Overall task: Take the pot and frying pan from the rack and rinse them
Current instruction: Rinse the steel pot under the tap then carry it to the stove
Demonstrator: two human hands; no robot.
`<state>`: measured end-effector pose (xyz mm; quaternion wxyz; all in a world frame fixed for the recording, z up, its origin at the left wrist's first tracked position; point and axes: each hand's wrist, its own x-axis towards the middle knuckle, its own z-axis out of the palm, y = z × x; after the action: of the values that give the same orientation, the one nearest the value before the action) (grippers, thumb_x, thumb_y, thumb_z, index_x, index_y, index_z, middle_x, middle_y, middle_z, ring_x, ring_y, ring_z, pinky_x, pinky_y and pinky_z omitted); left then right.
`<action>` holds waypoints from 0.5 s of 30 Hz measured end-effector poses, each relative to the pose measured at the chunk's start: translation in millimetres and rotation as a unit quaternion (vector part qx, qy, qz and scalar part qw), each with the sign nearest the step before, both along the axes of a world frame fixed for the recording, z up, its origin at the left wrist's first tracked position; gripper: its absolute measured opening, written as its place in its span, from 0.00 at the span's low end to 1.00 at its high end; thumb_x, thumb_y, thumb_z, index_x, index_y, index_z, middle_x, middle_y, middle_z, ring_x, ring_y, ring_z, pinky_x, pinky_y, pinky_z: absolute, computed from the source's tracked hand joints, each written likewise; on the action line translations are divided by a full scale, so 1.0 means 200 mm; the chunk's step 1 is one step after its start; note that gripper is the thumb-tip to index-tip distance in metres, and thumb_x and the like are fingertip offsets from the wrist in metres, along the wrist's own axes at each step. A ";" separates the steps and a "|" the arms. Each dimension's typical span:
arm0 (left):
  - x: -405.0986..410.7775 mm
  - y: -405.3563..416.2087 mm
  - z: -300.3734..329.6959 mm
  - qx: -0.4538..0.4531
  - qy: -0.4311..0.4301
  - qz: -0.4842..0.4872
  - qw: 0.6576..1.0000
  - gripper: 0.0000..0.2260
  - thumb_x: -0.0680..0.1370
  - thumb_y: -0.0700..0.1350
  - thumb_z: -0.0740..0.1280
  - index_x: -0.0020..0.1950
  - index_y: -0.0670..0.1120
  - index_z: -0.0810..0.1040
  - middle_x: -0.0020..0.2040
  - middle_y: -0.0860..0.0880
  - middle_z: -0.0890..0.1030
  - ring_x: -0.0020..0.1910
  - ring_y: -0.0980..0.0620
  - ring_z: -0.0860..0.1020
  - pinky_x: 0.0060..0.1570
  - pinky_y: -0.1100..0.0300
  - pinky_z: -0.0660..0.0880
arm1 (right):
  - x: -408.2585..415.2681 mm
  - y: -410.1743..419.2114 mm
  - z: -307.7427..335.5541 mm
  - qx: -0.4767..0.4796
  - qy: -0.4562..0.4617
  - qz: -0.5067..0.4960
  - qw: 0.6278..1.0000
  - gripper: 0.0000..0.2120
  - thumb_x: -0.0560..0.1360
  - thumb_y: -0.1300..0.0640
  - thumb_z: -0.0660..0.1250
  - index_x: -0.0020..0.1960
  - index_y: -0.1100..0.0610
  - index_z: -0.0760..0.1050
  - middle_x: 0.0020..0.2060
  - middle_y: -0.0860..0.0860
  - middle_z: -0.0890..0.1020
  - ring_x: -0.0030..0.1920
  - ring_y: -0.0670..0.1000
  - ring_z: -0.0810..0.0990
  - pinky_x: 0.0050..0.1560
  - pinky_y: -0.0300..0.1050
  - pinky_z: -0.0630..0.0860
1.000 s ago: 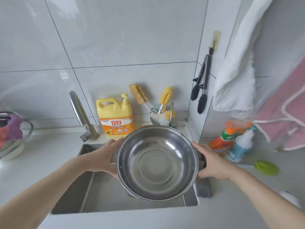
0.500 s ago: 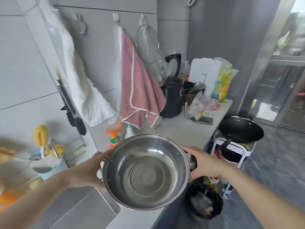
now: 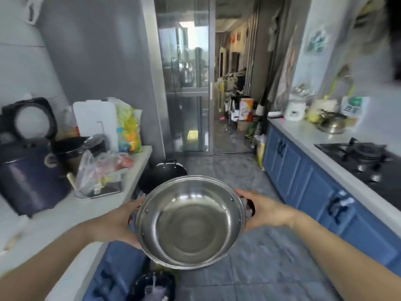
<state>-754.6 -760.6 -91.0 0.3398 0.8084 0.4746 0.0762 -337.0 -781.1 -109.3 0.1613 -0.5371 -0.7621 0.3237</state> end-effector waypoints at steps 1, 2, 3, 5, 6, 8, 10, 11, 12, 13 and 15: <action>0.16 0.11 0.00 0.008 -0.001 -0.020 1.000 0.49 0.61 0.53 0.83 0.74 0.66 0.58 0.63 0.56 0.75 0.62 0.59 0.72 0.62 0.58 0.70 | 0.15 0.03 0.03 -0.003 -0.005 -0.019 1.000 0.46 0.63 0.52 0.82 0.69 0.33 0.57 0.64 0.46 0.72 0.60 0.50 0.75 0.57 0.34 0.73; 0.31 0.21 0.01 0.019 0.004 -0.040 0.999 0.49 0.61 0.54 0.83 0.74 0.67 0.57 0.63 0.56 0.74 0.63 0.60 0.70 0.64 0.58 0.68 | 0.30 0.06 0.05 -0.011 -0.005 -0.037 0.999 0.46 0.63 0.51 0.82 0.69 0.33 0.55 0.63 0.44 0.70 0.59 0.47 0.74 0.55 0.31 0.72; 0.46 0.31 0.02 0.022 0.003 -0.056 0.998 0.49 0.60 0.56 0.82 0.72 0.70 0.56 0.62 0.56 0.72 0.63 0.61 0.67 0.66 0.60 0.65 | 0.44 0.10 0.07 -0.018 -0.006 -0.057 0.998 0.47 0.63 0.49 0.82 0.70 0.33 0.55 0.61 0.41 0.69 0.59 0.44 0.74 0.55 0.29 0.71; 0.73 0.50 0.03 0.029 0.002 -0.080 0.996 0.49 0.57 0.59 0.82 0.71 0.71 0.56 0.61 0.58 0.70 0.64 0.62 0.65 0.68 0.62 0.63 | 0.71 0.17 0.10 -0.022 -0.014 -0.096 0.995 0.52 0.60 0.43 0.83 0.75 0.38 0.57 0.63 0.42 0.69 0.60 0.43 0.73 0.60 0.32 0.70; 0.86 0.59 0.03 0.031 0.005 -0.088 0.996 0.51 0.57 0.60 0.82 0.72 0.70 0.56 0.62 0.57 0.70 0.66 0.60 0.65 0.70 0.60 0.63 | 0.84 0.20 0.11 -0.024 -0.017 -0.113 0.993 0.54 0.58 0.41 0.83 0.76 0.40 0.56 0.64 0.44 0.69 0.60 0.43 0.73 0.62 0.36 0.71; 1.10 0.78 0.04 0.030 0.010 -0.110 0.993 0.52 0.57 0.58 0.83 0.72 0.71 0.55 0.64 0.54 0.69 0.68 0.57 0.67 0.71 0.58 0.64 | 1.06 0.27 0.13 -0.033 -0.010 -0.138 0.990 0.54 0.57 0.41 0.83 0.76 0.39 0.58 0.65 0.44 0.70 0.61 0.43 0.73 0.63 0.39 0.71; 1.34 0.94 0.06 0.027 0.014 -0.140 0.990 0.50 0.55 0.60 0.82 0.66 0.78 0.54 0.60 0.57 0.69 0.65 0.58 0.68 0.68 0.64 0.65 | 1.27 0.34 0.14 -0.032 0.001 -0.158 0.987 0.53 0.56 0.41 0.84 0.74 0.36 0.60 0.65 0.42 0.72 0.62 0.45 0.74 0.66 0.43 0.71; 1.46 1.01 0.08 0.022 0.016 -0.149 0.988 0.50 0.53 0.61 0.82 0.64 0.79 0.55 0.59 0.62 0.67 0.64 0.59 0.67 0.65 0.69 0.64 | 1.36 0.38 0.15 -0.032 -0.004 -0.174 0.984 0.53 0.56 0.40 0.84 0.74 0.35 0.59 0.64 0.42 0.72 0.61 0.46 0.74 0.65 0.43 0.72; 1.58 1.08 0.10 0.022 0.011 -0.160 0.987 0.50 0.52 0.61 0.82 0.65 0.76 0.55 0.58 0.65 0.65 0.64 0.59 0.66 0.62 0.75 0.62 | 1.44 0.41 0.15 -0.028 -0.002 -0.181 0.983 0.53 0.56 0.40 0.83 0.74 0.35 0.59 0.63 0.41 0.73 0.60 0.47 0.75 0.63 0.43 0.72; 1.69 1.17 0.10 0.018 0.008 -0.164 0.986 0.50 0.55 0.56 0.83 0.67 0.70 0.55 0.57 0.67 0.64 0.64 0.60 0.66 0.58 0.80 0.60 | 1.52 0.46 0.15 -0.028 0.005 -0.191 0.981 0.53 0.56 0.41 0.84 0.74 0.34 0.60 0.62 0.40 0.74 0.59 0.47 0.75 0.62 0.42 0.73; 1.89 1.35 0.09 0.022 0.008 -0.184 0.983 0.48 0.61 0.46 0.83 0.69 0.64 0.55 0.58 0.65 0.66 0.61 0.66 0.67 0.54 0.83 0.59 | 1.69 0.55 0.13 -0.034 0.030 -0.207 0.977 0.48 0.58 0.45 0.84 0.71 0.33 0.63 0.60 0.37 0.75 0.58 0.43 0.75 0.60 0.38 0.73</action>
<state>-376.5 -490.1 -74.0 0.3262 0.8897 0.3190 0.0164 0.1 -671.7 -82.6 0.2296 -0.6785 -0.6174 0.3252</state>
